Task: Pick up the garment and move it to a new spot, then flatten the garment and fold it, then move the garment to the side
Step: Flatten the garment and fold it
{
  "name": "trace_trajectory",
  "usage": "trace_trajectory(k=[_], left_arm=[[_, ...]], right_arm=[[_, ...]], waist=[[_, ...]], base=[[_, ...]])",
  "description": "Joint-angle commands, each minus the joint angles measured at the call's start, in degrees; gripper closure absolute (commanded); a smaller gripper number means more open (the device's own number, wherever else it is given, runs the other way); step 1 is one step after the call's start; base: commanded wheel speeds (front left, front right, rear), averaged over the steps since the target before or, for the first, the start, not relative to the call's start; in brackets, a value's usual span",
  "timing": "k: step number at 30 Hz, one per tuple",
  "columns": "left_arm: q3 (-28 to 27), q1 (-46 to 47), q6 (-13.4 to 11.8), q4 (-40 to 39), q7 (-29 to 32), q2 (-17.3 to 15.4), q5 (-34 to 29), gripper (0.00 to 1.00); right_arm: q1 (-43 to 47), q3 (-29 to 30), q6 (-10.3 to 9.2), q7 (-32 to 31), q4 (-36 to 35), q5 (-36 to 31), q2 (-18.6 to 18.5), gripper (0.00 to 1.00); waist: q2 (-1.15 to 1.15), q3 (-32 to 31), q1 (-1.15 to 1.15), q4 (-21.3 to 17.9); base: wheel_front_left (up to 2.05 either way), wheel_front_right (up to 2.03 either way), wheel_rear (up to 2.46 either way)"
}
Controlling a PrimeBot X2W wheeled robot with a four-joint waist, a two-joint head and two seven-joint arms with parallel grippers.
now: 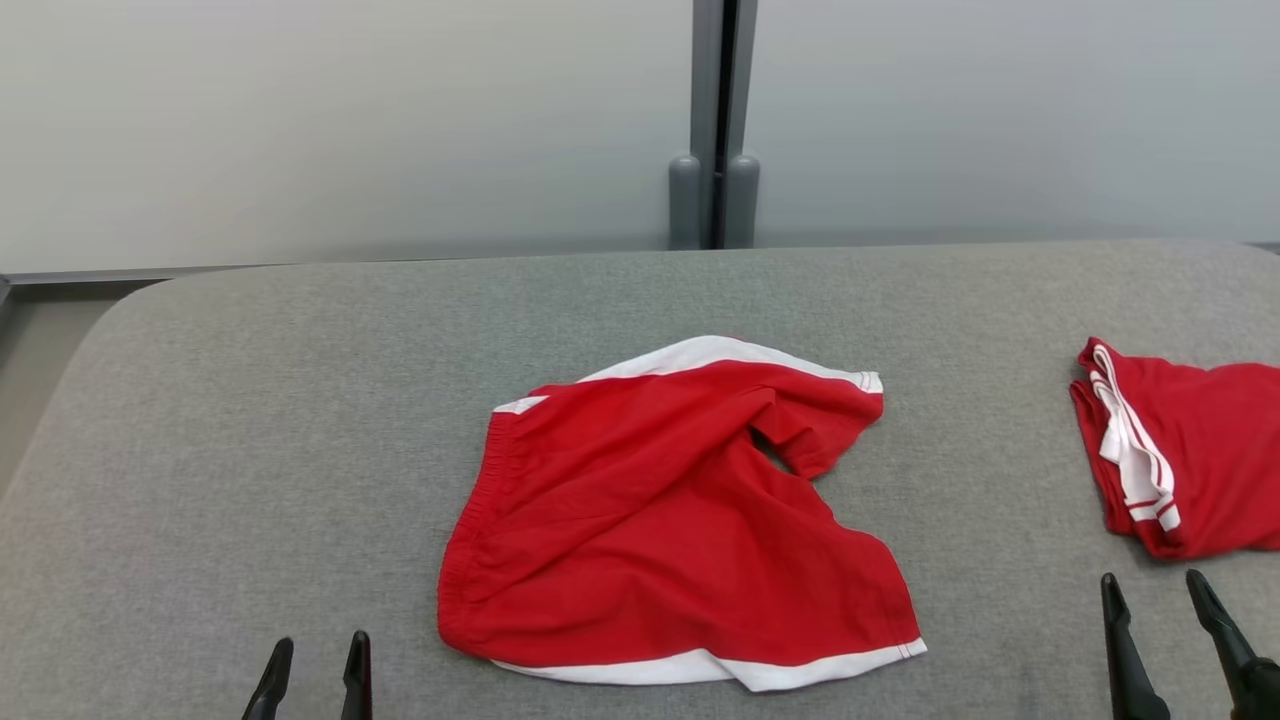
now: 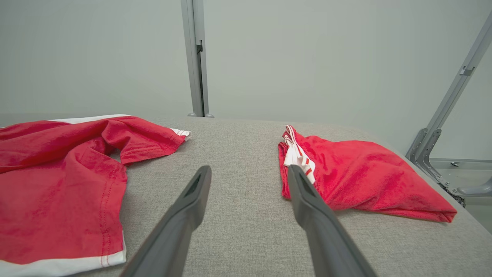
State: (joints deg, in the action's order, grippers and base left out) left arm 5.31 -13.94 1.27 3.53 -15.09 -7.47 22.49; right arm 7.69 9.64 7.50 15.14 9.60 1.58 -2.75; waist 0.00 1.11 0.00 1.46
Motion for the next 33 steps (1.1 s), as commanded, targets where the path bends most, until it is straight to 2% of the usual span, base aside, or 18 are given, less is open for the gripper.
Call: trace_trajectory(k=[1, 5, 10, 33], left_arm=[[-1.9, -0.9, 2.1, 0.9, -0.1, 0.6, -1.6, 0.00], [-5.3, -1.8, 5.0, 2.6, -0.1, 2.5, -4.1, 0.00], [-6.8, -1.6, 6.1, 3.4, -0.1, 3.8, -5.6, 0.00], [-5.5, 0.0, 6.2, 3.1, -0.1, 4.4, -6.0, 0.00]], right_arm=[[0.7, 0.6, -0.01, 0.0, -0.1, 0.1, -0.3, 0.00], [1.1, 1.3, -0.01, 0.0, 0.6, 0.2, -0.3, 0.00], [1.0, 1.1, -0.01, 0.0, 1.1, 0.3, -0.3, 0.00], [0.4, -1.3, -0.01, 0.0, 1.1, 0.6, -0.3, 0.00]], waist=[[0.00, -1.1, 0.00, 1.1], [0.00, -1.7, 0.00, 1.7], [0.00, -2.2, 0.00, 1.9], [0.00, -1.6, 0.00, 1.9]], base=[[0.00, 0.00, 0.00], [0.00, 0.00, 0.00], [0.00, 0.00, 0.00], [0.00, 0.00, 0.00]])
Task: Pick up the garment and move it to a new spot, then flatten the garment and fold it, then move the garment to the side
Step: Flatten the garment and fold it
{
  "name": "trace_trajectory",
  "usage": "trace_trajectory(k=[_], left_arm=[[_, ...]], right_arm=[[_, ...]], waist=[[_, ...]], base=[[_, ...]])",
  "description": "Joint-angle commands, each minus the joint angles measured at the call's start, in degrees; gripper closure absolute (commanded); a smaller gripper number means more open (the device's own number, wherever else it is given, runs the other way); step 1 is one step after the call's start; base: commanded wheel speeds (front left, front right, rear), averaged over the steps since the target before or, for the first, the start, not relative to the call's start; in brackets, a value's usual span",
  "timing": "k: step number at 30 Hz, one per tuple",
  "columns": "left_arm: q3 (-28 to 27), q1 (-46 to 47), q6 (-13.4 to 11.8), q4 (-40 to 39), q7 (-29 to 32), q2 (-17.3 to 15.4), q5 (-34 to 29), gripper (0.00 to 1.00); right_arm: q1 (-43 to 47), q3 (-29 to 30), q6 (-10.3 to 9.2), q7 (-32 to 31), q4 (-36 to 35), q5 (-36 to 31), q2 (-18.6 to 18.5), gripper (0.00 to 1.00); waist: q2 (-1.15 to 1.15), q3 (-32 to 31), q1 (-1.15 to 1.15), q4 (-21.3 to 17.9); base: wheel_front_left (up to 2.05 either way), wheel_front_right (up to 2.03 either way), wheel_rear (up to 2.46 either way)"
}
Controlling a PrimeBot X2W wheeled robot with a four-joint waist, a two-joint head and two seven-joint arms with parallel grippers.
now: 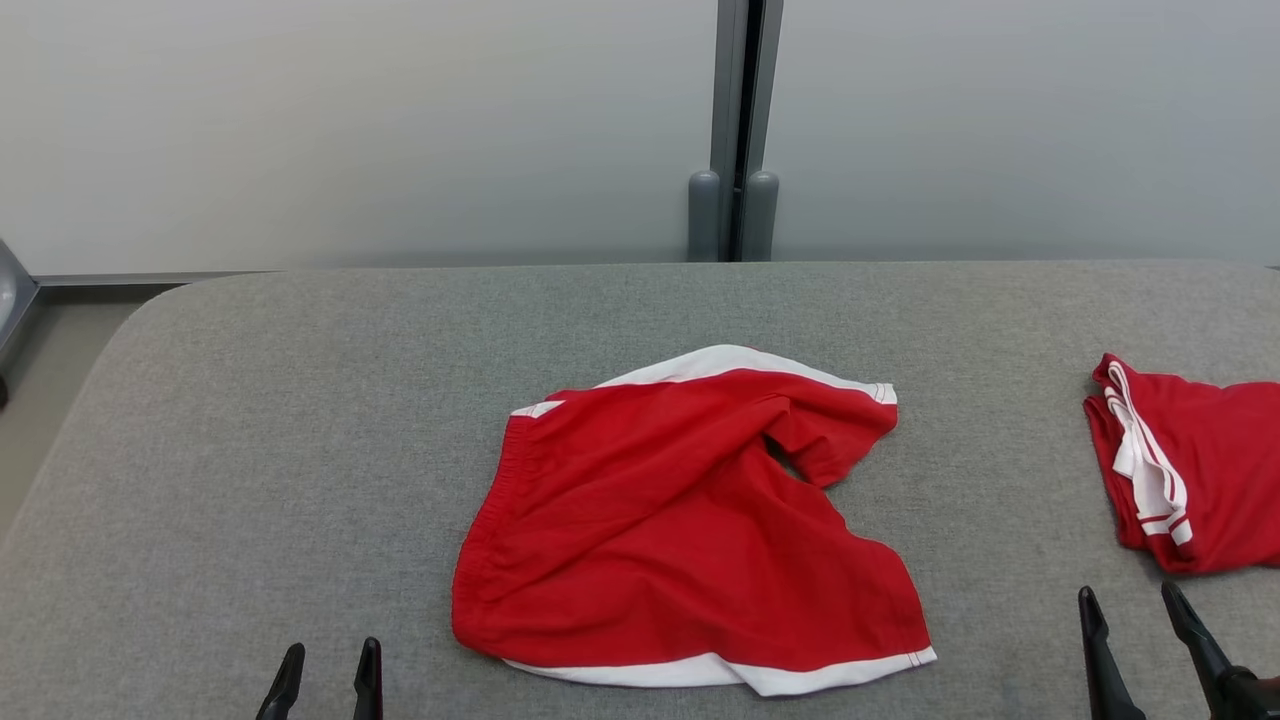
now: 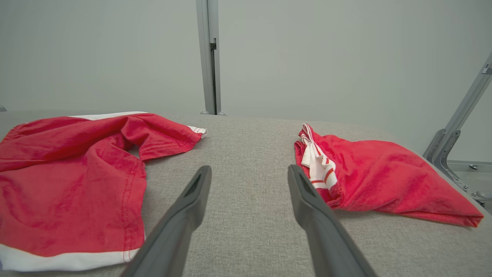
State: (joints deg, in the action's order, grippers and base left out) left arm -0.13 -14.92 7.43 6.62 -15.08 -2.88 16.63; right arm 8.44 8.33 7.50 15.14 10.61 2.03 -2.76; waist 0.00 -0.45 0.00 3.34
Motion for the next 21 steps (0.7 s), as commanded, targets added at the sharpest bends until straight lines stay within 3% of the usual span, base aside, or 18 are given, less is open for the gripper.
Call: trace_trajectory(k=[1, 16, 21], left_arm=[[0.0, 1.0, 0.1, 0.0, -0.1, -0.1, -0.2, 0.00], [-0.3, 1.5, 0.1, -0.1, -0.1, -0.1, -0.6, 0.00], [4.4, 2.1, 0.1, 5.0, -0.1, -1.6, 1.2, 0.00]], right_arm=[[-0.4, 0.0, -0.01, 0.0, 0.0, 0.2, -0.3, 0.00], [-0.6, -1.1, -0.01, 0.0, -0.7, 0.7, -0.3, 0.00], [-1.0, -6.2, -0.01, 0.0, 1.0, 2.2, -0.2, 0.00]], waist=[[0.00, 0.0, 0.00, 0.0], [0.00, 0.4, 0.00, 0.0], [0.00, 1.4, 0.00, 0.0]], base=[[0.00, 0.00, 0.00], [0.00, 0.00, 0.00], [0.00, 0.00, 0.00]])
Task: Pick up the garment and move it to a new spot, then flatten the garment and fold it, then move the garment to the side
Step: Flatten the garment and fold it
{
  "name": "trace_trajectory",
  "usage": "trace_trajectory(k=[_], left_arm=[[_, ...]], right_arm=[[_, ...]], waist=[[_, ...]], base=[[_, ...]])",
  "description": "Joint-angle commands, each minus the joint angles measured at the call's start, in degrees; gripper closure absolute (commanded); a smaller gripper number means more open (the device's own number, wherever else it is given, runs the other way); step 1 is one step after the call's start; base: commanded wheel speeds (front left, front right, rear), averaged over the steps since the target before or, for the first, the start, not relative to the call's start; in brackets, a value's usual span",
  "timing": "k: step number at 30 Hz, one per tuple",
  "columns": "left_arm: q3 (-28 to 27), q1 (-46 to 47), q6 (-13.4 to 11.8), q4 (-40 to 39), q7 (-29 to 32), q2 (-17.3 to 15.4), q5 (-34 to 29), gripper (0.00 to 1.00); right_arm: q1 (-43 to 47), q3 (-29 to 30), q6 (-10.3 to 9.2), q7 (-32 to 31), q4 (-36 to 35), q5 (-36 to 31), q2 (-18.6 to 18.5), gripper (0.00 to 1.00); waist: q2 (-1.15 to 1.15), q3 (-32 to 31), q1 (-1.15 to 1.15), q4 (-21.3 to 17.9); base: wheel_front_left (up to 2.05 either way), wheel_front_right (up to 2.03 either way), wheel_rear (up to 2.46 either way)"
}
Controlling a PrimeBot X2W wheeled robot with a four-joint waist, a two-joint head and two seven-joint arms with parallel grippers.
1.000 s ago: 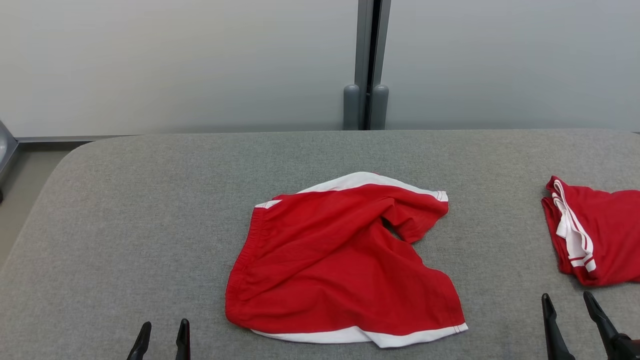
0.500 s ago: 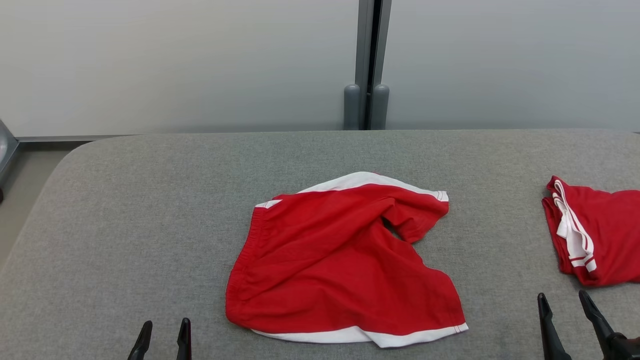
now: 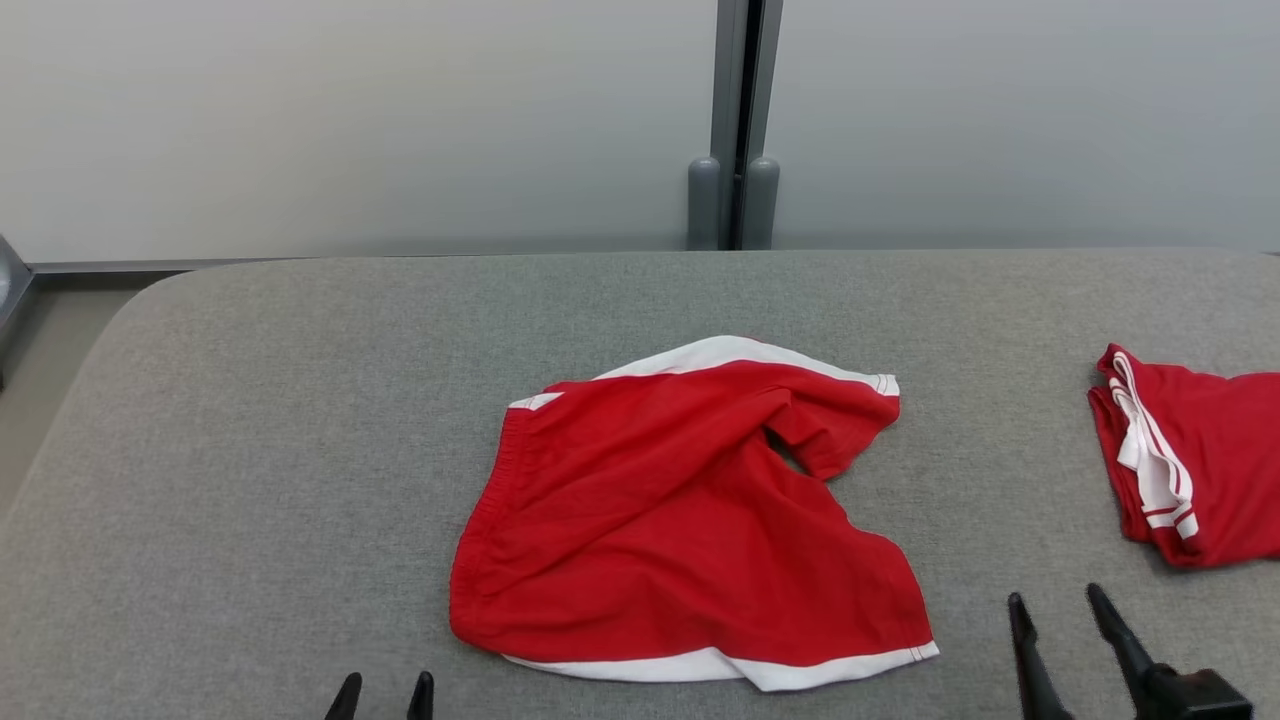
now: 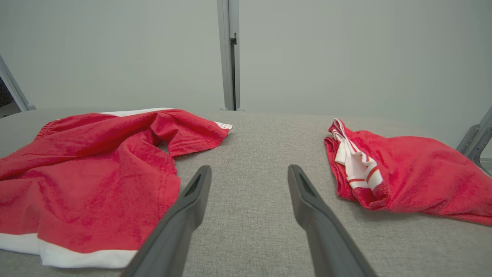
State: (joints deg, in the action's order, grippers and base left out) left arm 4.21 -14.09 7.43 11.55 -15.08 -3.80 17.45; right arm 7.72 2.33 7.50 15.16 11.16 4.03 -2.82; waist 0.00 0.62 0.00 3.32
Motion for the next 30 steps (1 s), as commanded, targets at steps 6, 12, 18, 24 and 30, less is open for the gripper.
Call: trace_trajectory(k=[6, 12, 18, 24, 30], left_arm=[[9.7, 6.2, 0.1, 6.2, 0.0, -5.0, 5.4, 0.00], [17.1, 13.1, 0.1, 9.7, 0.0, -8.3, 9.4, 0.00], [19.8, 16.9, 0.1, 12.0, -0.1, -9.6, 11.6, 0.00], [23.3, 19.7, 0.1, 12.3, -0.1, -10.7, 12.7, 0.00], [27.7, 20.9, 0.1, 11.9, 0.0, -12.3, 15.3, 0.51]], right_arm=[[-4.7, -9.6, -0.01, -0.4, 7.8, 2.0, -2.9, 0.00], [-9.1, -14.8, -0.01, -1.9, 13.1, 4.5, -5.3, 0.00], [-10.9, -17.6, -0.01, -2.2, 15.5, 6.5, -7.0, 0.00], [-12.6, -19.4, -0.03, -2.2, 16.9, 8.4, -8.3, 0.00], [-13.6, -22.2, -0.08, -2.6, 17.5, 11.7, -8.9, 0.60]], waist=[[0.00, 4.1, 0.00, 0.3], [0.00, 7.9, 0.00, 1.1], [0.00, 9.9, 0.00, 0.9], [0.00, 11.5, 0.00, 0.1], [0.00, 11.9, 0.00, -0.7]], base=[[0.00, 0.00, 0.00], [0.00, 0.00, 0.00], [0.00, 0.00, 0.00], [0.00, 0.00, 0.00], [0.00, 0.00, 0.00]])
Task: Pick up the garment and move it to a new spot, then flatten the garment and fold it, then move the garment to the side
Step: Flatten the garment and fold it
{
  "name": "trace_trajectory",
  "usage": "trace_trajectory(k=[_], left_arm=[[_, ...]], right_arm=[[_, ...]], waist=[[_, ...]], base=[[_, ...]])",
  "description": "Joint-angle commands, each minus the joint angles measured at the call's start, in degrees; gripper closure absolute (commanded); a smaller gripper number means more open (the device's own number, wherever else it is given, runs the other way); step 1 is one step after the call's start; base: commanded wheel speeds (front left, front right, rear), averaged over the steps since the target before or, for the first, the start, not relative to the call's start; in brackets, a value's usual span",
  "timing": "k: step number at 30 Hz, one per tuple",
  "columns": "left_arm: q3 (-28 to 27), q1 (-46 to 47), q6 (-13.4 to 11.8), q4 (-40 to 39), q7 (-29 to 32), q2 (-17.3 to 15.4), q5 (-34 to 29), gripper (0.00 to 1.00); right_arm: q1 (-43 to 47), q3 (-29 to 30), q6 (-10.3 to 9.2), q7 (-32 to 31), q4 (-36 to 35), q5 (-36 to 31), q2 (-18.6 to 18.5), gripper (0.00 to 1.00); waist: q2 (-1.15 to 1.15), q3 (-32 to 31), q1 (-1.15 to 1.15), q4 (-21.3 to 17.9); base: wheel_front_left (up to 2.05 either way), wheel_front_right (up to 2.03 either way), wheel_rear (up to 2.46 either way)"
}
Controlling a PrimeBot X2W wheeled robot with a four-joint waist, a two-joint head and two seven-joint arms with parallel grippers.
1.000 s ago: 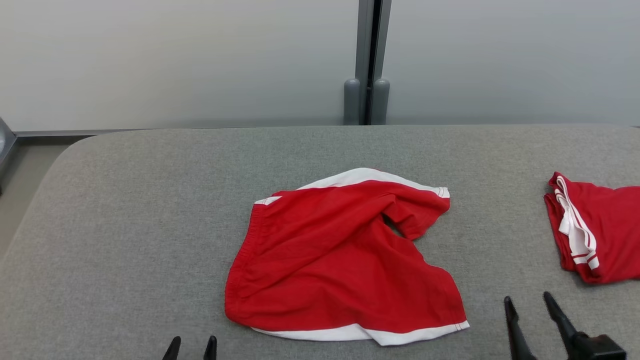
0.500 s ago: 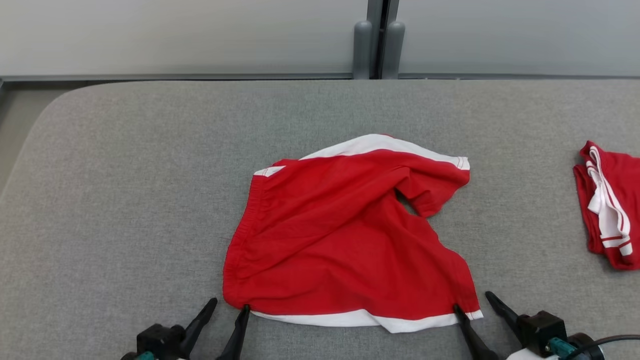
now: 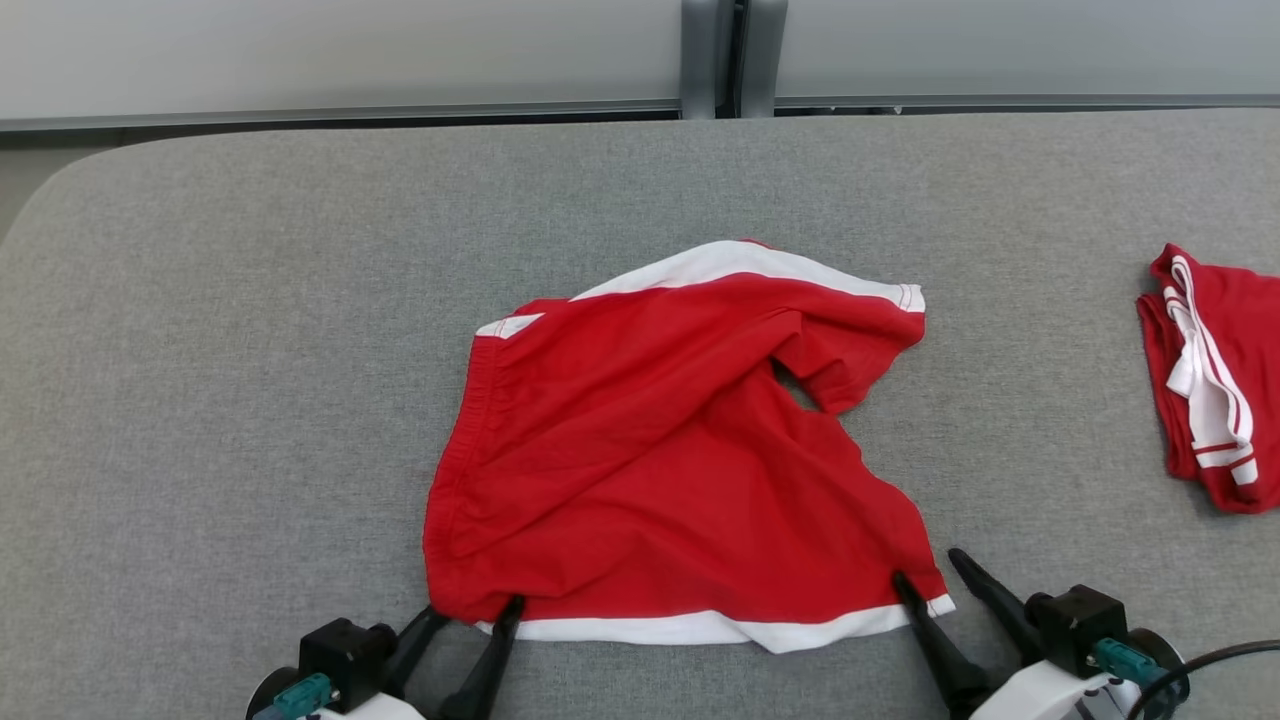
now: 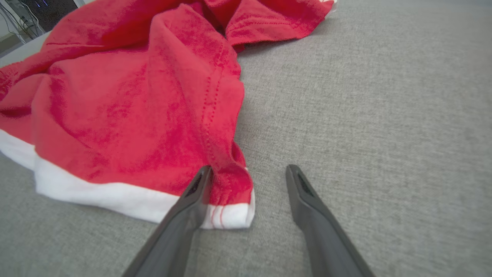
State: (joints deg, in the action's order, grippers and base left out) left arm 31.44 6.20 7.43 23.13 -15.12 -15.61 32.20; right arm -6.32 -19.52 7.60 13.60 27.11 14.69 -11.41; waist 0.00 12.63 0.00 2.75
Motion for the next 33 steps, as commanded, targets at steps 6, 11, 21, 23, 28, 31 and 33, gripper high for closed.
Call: trace_trajectory(k=[6, 11, 21, 23, 28, 31, 33], left_arm=[[3.4, -1.2, 0.1, -2.0, 0.0, -3.7, 5.9, 1.00], [3.4, -1.9, -0.4, -12.7, 1.8, -9.4, 9.2, 1.00], [-3.9, 17.3, -5.7, -46.3, 22.6, -16.2, 15.1, 1.00], [-4.3, 25.8, -5.8, -45.3, 27.6, -14.9, 16.7, 1.00], [-5.9, 48.4, -6.4, -33.7, 36.1, -9.9, 19.5, 1.00], [-7.6, 61.1, -6.7, -24.2, 37.1, -6.2, 19.8, 1.00], [-8.3, 65.2, -6.9, -20.7, 36.5, -5.1, 19.4, 1.00]], right_arm=[[0.4, -4.3, -0.11, -1.4, -4.7, 13.4, -2.5, 1.00], [2.0, -2.2, -0.11, -3.9, -19.1, 26.6, -9.6, 1.00], [-9.1, 15.3, -0.11, -15.2, -42.3, 42.7, -20.9, 1.00], [-15.9, 18.4, -0.11, -18.2, -41.8, 44.0, -21.3, 1.00], [-37.8, 21.2, -0.11, -25.5, -34.3, 41.2, -18.9, 1.00], [-52.7, 20.9, -0.11, -28.1, -27.3, 38.2, -15.0, 1.00], [-57.2, 20.7, -0.11, -28.4, -24.3, 36.9, -13.4, 1.00]], waist=[[0.00, -1.8, 0.00, -1.5], [0.00, -2.6, 0.00, -2.4], [0.00, 7.8, 0.00, -2.3], [0.00, 11.0, 0.00, -1.9], [0.00, 18.9, 0.00, -1.7], [0.00, 23.5, 0.00, -1.6], [0.00, 25.0, 0.00, -1.6]], base=[[0.00, 0.00, 0.00], [0.00, 0.00, 0.00], [0.00, 0.00, 0.00], [0.00, 0.00, 0.00], [0.00, 0.00, 0.00], [0.00, 0.00, 0.00], [0.00, 0.00, 0.00]])
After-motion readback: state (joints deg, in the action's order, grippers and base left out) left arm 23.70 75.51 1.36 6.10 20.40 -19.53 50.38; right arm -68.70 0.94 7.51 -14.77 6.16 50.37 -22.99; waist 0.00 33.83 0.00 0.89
